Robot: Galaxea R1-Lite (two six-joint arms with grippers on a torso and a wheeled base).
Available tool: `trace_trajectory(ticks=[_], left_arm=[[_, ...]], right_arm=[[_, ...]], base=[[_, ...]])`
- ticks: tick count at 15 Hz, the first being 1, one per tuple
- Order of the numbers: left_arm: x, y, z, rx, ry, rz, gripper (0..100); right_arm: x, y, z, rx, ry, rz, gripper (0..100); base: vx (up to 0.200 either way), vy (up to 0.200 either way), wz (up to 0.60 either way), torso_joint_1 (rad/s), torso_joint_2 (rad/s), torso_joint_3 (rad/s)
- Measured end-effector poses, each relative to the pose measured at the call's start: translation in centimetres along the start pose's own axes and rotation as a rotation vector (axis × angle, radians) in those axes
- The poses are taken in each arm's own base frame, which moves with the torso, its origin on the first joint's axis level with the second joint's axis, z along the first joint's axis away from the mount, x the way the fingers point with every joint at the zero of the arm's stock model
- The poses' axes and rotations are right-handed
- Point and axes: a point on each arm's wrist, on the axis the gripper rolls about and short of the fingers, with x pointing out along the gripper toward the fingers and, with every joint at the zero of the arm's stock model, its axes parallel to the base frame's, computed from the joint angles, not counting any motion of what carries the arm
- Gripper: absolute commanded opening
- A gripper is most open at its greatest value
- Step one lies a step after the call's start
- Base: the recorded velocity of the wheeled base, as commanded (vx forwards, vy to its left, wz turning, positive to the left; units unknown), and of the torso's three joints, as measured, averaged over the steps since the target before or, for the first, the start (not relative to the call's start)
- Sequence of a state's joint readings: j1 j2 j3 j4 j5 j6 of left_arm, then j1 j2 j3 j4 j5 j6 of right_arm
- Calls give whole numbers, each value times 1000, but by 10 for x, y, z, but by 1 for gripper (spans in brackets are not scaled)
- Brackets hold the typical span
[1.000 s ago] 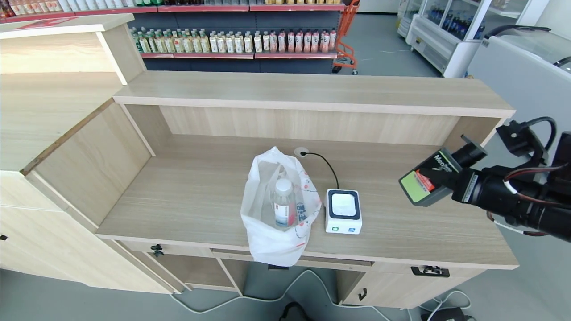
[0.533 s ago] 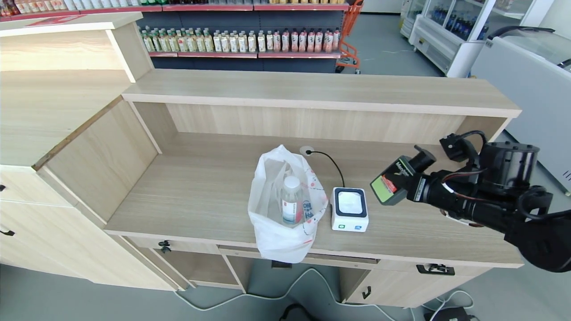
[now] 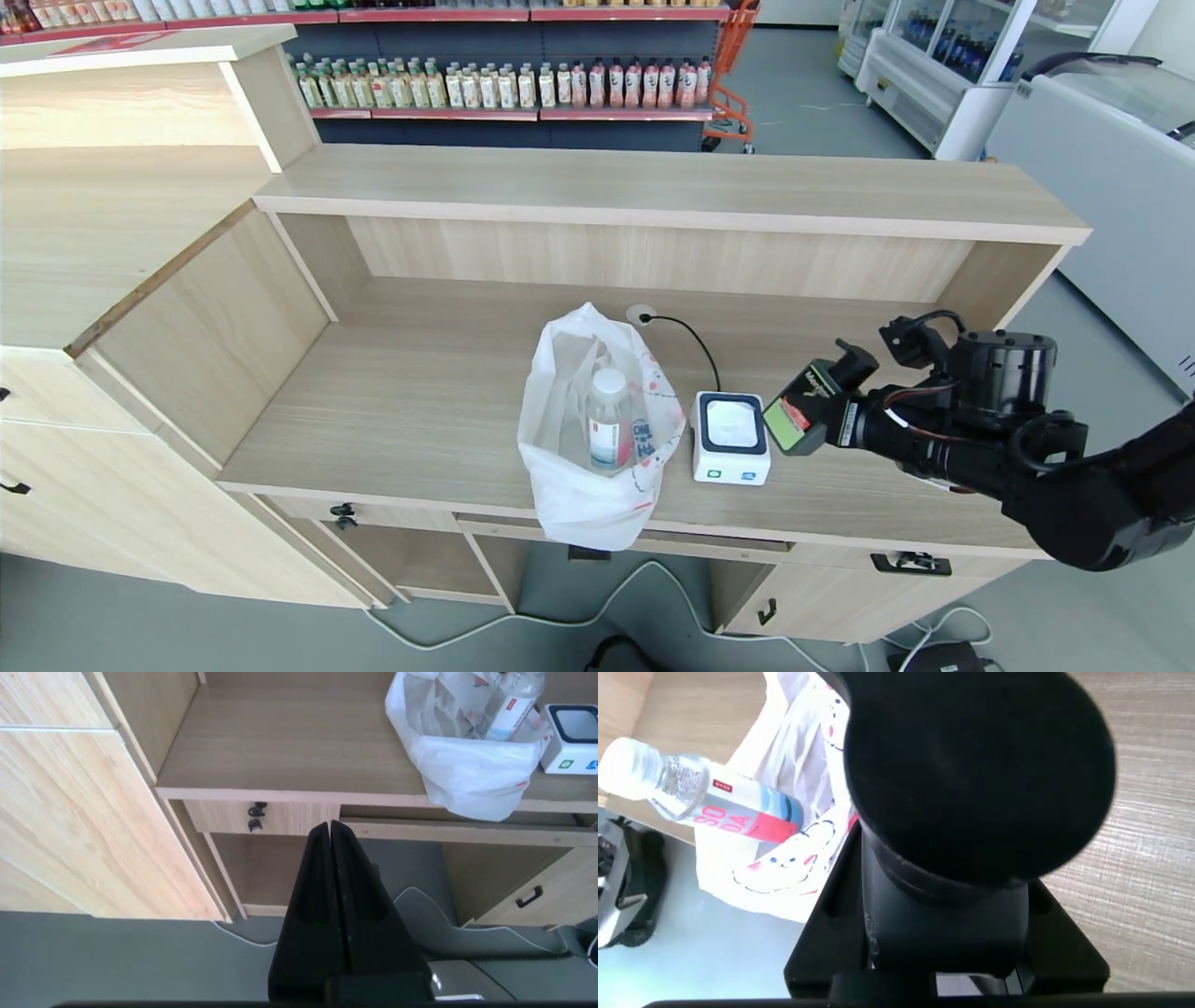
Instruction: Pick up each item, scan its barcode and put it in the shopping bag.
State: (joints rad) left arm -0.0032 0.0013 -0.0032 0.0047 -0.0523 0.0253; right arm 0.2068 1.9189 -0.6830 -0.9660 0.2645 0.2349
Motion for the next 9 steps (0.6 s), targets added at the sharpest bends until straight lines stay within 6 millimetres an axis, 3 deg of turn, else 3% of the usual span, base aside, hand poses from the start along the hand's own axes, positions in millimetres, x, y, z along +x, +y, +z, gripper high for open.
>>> trace_trajectory(ticks=[9], left_arm=[[0,0,0,1,0,0,0]], right_arm=[[27,-1,-5,2,13,23,0]], base=[[0,0,0,0,0,0]])
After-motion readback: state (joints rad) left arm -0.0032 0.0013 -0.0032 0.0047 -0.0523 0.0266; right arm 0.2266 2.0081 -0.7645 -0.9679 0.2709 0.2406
